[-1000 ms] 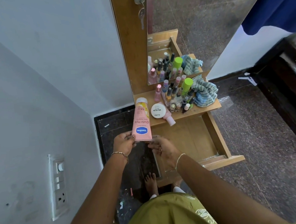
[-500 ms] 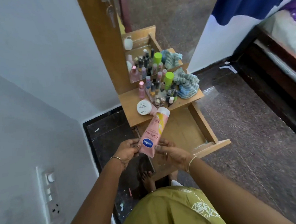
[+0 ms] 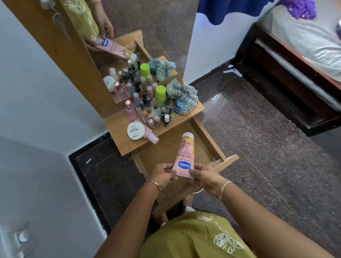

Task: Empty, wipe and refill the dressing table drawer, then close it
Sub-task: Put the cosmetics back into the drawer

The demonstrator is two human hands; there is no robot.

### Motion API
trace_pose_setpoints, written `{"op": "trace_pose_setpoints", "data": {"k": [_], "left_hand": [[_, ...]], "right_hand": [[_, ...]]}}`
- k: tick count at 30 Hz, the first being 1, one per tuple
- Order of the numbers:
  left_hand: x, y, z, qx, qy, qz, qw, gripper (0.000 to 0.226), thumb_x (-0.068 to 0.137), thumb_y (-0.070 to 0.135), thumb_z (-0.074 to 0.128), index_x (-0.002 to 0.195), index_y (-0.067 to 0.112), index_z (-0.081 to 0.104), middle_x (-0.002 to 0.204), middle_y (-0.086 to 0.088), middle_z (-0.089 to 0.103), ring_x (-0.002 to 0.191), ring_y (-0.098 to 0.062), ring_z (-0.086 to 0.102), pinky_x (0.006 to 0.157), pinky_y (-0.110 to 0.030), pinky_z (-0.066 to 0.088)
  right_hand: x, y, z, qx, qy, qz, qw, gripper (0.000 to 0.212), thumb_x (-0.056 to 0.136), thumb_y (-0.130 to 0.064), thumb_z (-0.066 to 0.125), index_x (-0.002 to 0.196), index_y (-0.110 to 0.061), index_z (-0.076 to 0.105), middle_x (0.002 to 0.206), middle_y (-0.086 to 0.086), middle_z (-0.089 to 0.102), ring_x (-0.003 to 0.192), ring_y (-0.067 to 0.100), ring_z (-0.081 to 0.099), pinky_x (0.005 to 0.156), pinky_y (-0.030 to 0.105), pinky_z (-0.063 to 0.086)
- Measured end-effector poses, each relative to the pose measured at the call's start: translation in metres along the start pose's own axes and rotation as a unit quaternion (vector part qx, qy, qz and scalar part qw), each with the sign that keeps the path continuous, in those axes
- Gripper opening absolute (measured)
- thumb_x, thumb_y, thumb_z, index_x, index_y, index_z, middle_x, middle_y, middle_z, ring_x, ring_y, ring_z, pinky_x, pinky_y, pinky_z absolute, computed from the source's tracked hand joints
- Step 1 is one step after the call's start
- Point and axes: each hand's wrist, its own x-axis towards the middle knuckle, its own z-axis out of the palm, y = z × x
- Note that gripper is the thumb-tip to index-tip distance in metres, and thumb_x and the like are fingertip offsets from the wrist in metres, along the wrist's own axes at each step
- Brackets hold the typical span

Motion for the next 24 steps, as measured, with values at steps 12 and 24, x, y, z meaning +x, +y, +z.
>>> {"op": "trace_pose_setpoints", "data": {"k": [12, 24], "left_hand": [[0.052, 0.023, 0.055, 0.009, -0.009, -0.015, 1.000, 0.038, 0.090, -0.004, 0.054, 0.128, -0.002, 0.051, 0.125, -0.018, 0.060, 0.091, -0.013, 0.054, 0.051, -0.002, 0.041], [0.109, 0.024, 0.094, -0.109, 0.010, -0.082, 0.991, 0.050, 0.091, -0.011, 0.045, 0.140, -0.004, 0.033, 0.137, -0.018, 0.050, 0.118, -0.024, 0.051, 0.055, -0.006, 0.047]], "right_hand": [[0.061, -0.048, -0.035, -0.098, 0.116, 0.011, 0.988, 0.024, 0.094, -0.005, 0.056, 0.117, -0.012, 0.056, 0.099, 0.006, 0.069, 0.077, 0.014, 0.068, 0.050, 0.018, 0.049], [0.105, -0.044, -0.065, -0.595, 0.166, -0.065, 0.784, 0.043, 0.083, -0.024, 0.071, 0.121, -0.020, 0.051, 0.113, 0.001, 0.061, 0.098, 0.017, 0.059, 0.073, 0.025, 0.047]]}}
